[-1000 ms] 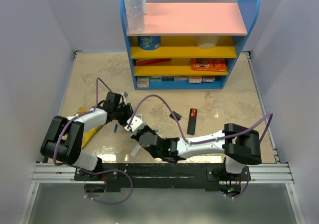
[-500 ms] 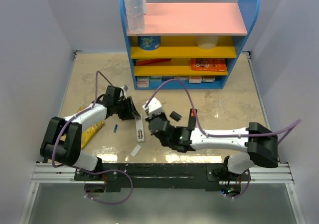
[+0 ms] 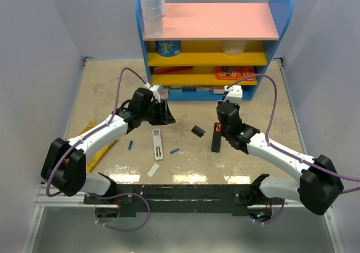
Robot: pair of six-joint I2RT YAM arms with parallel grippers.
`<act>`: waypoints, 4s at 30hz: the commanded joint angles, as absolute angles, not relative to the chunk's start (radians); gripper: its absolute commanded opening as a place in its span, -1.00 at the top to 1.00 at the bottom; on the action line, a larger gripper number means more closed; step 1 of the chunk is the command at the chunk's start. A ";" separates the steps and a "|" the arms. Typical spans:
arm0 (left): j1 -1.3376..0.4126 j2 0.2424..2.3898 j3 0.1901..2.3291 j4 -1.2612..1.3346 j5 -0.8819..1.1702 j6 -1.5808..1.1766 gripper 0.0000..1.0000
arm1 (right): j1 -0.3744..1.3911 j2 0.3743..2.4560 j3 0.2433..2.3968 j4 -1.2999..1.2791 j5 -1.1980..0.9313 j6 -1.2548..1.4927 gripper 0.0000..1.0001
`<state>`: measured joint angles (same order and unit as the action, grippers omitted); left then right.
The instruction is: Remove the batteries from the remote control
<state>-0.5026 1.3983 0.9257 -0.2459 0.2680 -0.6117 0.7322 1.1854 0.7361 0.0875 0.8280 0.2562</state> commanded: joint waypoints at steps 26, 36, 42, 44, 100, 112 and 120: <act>-0.670 1.531 0.946 -0.066 0.206 -0.699 0.10 | 0.572 1.146 0.572 0.126 0.562 0.479 1.00; -0.680 1.557 0.945 -0.058 0.201 -0.706 0.11 | 0.574 1.094 0.540 0.152 0.477 0.508 1.00; -0.680 1.565 0.957 -0.052 0.204 -0.713 0.12 | 0.572 1.029 0.545 0.123 0.497 0.505 1.00; -0.680 1.571 0.962 -0.041 0.209 -0.719 0.12 | 0.572 1.013 0.548 0.156 0.523 0.480 1.00; -0.681 1.634 0.871 0.074 0.279 -0.752 0.15 | 0.765 1.124 0.410 0.376 0.479 0.425 1.00; -0.689 1.649 0.899 0.092 0.307 -0.736 0.14 | 0.773 1.115 0.508 0.097 0.523 0.569 1.00; -0.730 1.689 0.928 0.100 0.307 -0.733 0.14 | 0.807 1.055 0.506 0.003 0.629 0.632 1.00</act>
<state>-0.7025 1.6695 0.8822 0.0486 0.2977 -0.7410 0.7746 1.0904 0.5087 0.1467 0.5671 0.5697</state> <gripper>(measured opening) 0.431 0.091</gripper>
